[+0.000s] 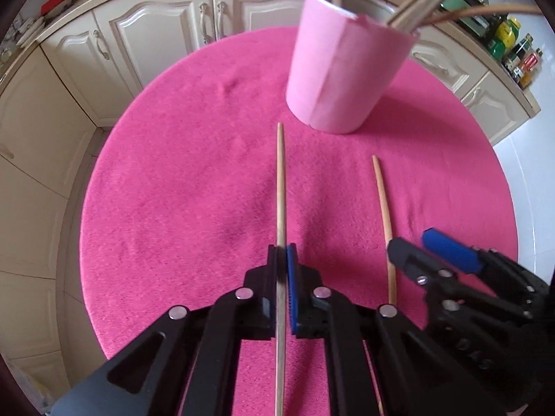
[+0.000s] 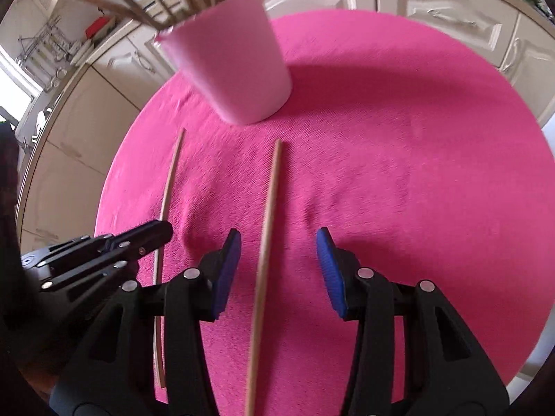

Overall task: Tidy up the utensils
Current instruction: 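Grasp a chopstick with the left tool while the right tool grasps the other, then lift both chopsticks and carry them above the pink cup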

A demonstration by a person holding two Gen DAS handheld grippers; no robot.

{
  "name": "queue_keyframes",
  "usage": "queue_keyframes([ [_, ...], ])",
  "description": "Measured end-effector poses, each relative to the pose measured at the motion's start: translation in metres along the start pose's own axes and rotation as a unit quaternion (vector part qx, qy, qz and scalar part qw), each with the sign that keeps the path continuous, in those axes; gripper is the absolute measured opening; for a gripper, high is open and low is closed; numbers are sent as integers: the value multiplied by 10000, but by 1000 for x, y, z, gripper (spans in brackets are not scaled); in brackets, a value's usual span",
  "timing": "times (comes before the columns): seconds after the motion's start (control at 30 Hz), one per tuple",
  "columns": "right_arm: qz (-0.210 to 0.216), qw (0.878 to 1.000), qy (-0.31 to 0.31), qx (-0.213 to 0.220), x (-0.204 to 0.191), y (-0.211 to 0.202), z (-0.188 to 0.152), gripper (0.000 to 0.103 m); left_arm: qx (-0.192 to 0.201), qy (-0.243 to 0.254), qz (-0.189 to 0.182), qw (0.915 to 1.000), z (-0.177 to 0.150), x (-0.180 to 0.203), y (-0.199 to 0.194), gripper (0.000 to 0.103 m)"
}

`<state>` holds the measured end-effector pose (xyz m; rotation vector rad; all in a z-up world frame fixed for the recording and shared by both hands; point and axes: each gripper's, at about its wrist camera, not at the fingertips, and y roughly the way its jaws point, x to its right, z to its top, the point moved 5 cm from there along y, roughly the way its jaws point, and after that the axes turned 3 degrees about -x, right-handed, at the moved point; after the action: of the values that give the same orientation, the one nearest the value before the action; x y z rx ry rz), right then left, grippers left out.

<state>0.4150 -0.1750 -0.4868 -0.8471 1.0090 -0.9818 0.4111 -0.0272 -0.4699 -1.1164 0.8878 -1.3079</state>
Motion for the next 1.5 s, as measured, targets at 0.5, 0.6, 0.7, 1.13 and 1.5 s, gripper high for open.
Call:
queue_keyframes([
  [0.5, -276, 9984, -270, -401, -3, 11, 8, 8, 383, 24, -122, 9992, 3, 1, -24, 6],
  [0.6, -69, 9992, -127, -379, 2, 7, 7, 7, 467, 98, -152, 9987, 5, 3, -29, 6],
  [0.7, 104, 9996, 1, -249, 7, -4, 6, 7, 581, 174, -216, 9979, 4, 7, -35, 6],
  [1.13, 534, 9967, 406, 456, 18, -54, 9, 6, 1122, 329, -472, 9920, 9, 12, -65, 6],
  [1.5, 926, 9836, 356, 1507, 16, -117, 26, 6, 2110, 452, -838, 9728, 18, 26, -116, 6],
])
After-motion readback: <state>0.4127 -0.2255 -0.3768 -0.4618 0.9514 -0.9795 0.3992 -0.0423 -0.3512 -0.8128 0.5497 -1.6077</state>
